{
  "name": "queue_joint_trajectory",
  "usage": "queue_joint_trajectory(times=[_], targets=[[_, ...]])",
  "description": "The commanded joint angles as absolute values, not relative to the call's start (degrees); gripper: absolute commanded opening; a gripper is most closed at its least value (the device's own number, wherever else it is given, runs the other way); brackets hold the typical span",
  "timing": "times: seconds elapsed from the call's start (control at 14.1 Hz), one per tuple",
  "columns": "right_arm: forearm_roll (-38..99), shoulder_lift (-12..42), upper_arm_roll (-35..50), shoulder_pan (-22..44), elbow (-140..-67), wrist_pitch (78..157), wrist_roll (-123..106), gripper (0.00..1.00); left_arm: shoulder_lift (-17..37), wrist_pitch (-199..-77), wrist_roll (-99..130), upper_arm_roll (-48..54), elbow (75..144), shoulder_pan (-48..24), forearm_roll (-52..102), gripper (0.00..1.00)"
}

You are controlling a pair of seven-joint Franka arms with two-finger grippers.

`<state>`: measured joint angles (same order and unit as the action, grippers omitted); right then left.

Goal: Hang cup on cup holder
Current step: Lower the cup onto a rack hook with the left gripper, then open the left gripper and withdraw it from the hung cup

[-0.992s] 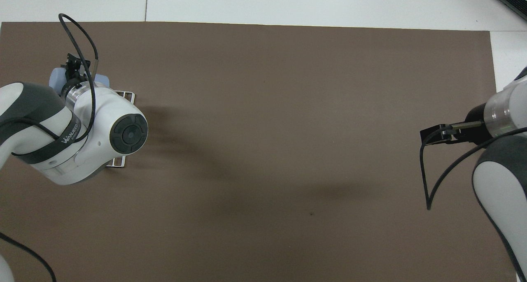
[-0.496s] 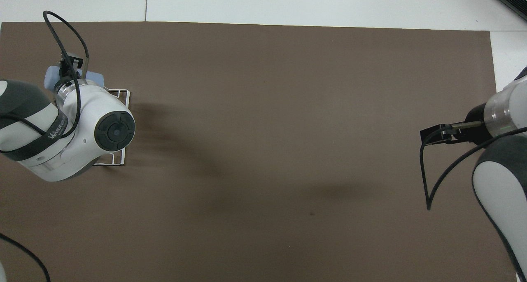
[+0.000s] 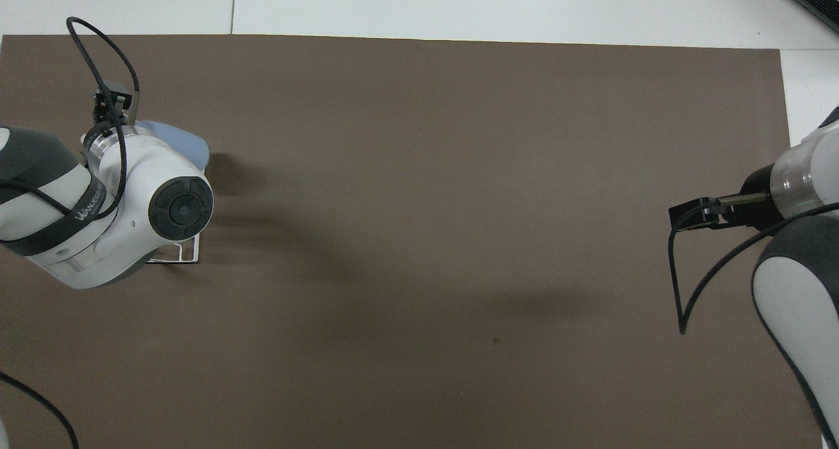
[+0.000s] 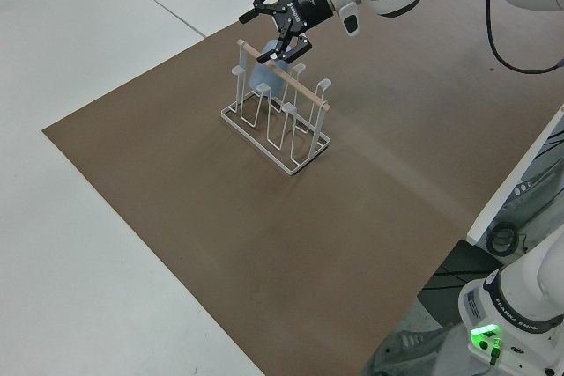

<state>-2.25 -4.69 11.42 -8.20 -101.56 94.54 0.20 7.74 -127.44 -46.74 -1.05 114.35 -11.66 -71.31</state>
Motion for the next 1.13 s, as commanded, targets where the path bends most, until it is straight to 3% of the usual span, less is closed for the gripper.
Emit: queue_joint_trajectory(times=[0.0,1.06], targets=[[-0.88,-5.71,11.78,-9.23,-102.57,94.92,-1.32,1.0,7.65,-127.0,-48.16,-0.62,113.64,-11.51,-72.25,1.0],[-0.88,-5.71,11.78,-9.23,-102.57,94.92,-1.32,1.0,-2.98,-113.56,-45.79,0.26,113.47,-15.82,-41.95,1.0]])
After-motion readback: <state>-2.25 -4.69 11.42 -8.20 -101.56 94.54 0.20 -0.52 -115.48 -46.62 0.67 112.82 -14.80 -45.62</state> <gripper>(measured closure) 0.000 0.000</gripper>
